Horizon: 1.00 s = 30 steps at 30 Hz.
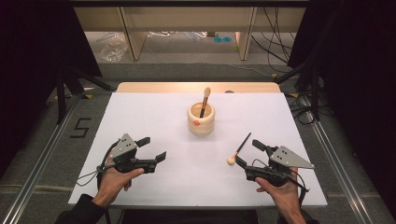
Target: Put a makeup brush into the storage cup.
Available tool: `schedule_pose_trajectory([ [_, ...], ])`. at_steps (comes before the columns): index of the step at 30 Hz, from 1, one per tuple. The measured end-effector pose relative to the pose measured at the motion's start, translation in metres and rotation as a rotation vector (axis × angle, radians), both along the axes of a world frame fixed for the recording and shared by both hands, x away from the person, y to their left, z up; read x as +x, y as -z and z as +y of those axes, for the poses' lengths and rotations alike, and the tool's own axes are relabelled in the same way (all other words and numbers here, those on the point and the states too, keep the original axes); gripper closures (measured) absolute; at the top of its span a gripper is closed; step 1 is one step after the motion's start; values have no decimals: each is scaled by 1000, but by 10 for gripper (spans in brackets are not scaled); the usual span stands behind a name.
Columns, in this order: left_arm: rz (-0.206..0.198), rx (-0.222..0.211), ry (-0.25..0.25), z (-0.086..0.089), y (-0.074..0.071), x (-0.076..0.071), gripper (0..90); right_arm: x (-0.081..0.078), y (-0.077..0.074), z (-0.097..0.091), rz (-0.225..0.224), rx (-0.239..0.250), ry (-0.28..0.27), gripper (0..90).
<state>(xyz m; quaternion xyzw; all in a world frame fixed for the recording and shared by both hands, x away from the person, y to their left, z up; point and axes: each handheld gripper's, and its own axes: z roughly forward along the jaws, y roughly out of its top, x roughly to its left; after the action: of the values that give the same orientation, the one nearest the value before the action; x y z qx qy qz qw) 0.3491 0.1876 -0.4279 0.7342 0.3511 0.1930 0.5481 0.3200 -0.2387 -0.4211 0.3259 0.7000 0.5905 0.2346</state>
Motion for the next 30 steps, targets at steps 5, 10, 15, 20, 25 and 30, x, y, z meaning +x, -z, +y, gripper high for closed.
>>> schedule_pose_trajectory([
  [5, 10, -7, 3, -2, 2, 1, 162, 0, 0, -2, -4, -9, 4, 172],
  [10, 3, 0, 3, -1, 2, 1, 162, 1, 0, -3, -17, -7, 3, 169],
  [15, 2, -3, 7, -1, 3, 0, 162, 6, 1, -5, -6, -28, 3, 168],
  [20, 14, -9, 2, 0, 5, -2, 163, 16, 1, -6, 31, -102, -47, 165],
  [25, 12, -6, 0, 1, 5, -2, 162, 28, -3, -3, 20, -174, -95, 165],
  [30, 14, -2, -1, 1, 6, -2, 162, 39, -8, -4, 12, -229, -103, 162],
])
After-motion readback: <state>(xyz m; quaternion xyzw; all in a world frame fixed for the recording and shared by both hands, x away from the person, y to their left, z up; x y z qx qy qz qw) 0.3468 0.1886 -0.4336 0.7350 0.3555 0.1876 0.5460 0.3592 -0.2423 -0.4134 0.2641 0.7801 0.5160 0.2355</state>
